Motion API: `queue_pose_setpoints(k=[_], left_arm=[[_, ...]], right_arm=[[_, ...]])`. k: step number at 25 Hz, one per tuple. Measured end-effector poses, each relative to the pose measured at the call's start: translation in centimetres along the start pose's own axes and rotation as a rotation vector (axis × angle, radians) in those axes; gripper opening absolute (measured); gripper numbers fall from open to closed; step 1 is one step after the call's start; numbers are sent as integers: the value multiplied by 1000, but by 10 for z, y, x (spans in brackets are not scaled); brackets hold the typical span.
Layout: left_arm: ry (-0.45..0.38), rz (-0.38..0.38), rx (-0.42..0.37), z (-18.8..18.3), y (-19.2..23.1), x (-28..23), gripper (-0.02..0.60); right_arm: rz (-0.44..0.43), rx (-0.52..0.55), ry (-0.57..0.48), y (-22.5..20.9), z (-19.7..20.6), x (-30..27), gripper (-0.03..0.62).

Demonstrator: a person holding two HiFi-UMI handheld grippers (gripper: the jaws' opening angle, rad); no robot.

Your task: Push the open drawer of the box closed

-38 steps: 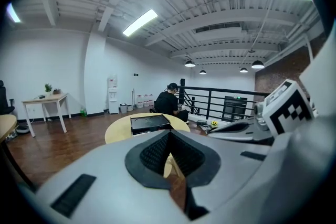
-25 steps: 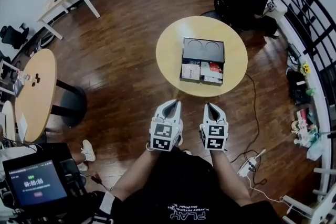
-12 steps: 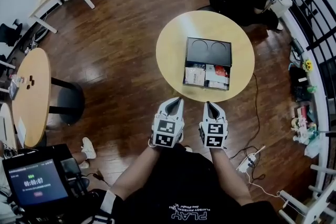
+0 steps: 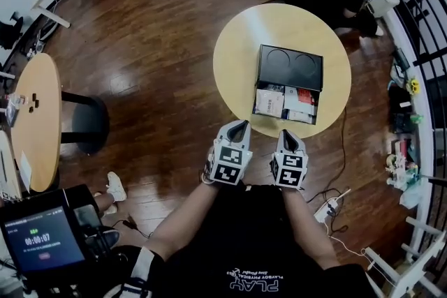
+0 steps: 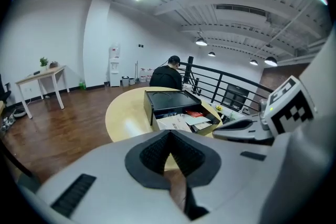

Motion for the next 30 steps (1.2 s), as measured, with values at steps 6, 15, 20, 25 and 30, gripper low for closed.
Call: queue_pose_setpoints(k=[6,15,20,25,30], left_arm=[[14,13,10,-8,2,-12,-3],[43,-17,40,-8,-1,-23,-3],[33,-47,74,-10,8,-24,-3],[45,-87,102,-6,27,-23,-3],[81,-108,123,5,35,-21,-3]], right_arm=[[30,-35,53,-8,1,-16,6],[-15,-77,126,-26,6,-43,21],[-42,-70,173,-29,13,-52,69],[-50,-88,179,-29,10,-60,74],[-52,-111,189,-30,12,-66,74]])
Point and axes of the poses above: the fingertips, and each gripper's own axes: x backward along the fingers, y to its left, z out of its underside, the point moved 6 cm from there along x, backward along the fingers, and after that the axes turned 7 degrees about y, right-handed, at the moved point
